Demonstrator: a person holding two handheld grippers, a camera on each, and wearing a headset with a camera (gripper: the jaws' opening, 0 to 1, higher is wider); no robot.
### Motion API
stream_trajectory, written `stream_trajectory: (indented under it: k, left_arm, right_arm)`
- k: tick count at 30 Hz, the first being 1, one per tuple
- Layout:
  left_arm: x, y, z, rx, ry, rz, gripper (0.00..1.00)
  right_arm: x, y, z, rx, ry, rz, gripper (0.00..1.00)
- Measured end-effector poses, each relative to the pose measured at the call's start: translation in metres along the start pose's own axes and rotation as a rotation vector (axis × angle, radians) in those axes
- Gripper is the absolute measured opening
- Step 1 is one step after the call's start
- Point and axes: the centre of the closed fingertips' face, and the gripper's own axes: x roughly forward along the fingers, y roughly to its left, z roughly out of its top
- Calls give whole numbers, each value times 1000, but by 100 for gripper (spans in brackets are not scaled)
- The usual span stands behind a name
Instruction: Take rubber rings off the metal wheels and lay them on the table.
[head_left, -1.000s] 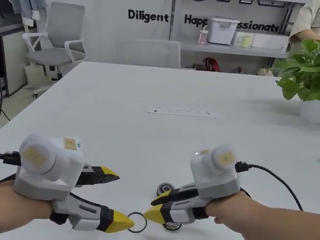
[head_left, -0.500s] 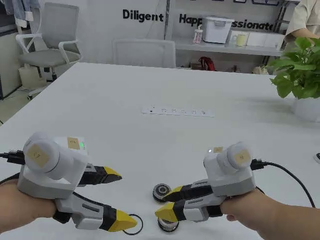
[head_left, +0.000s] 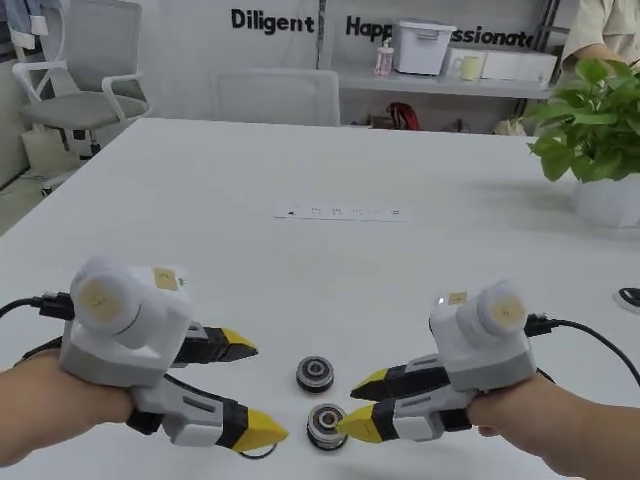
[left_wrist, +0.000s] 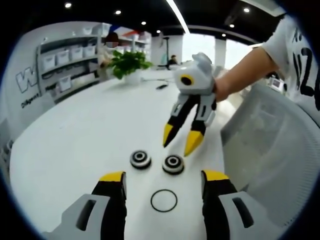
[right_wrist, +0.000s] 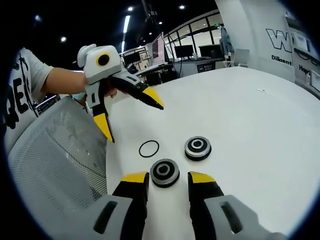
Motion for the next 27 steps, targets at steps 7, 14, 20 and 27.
stream_trajectory:
  k: [7,14,20,27]
  left_arm:
    - [10,-3,1,0,8,-15,56]
    - [22,-9,-3,3,26,-34,53]
    - [30,-9,-7,1,46,-44,49]
    - [42,-15,-10,-4,62,-63,45]
  right_arm:
    - [2,0,-8,-14,18,-1,27]
    - [8,1,-18,-25,34,3,24]
    - [8,-1,-22,-41,43,1,21]
    - [11,1,-21,-41,30,8,17]
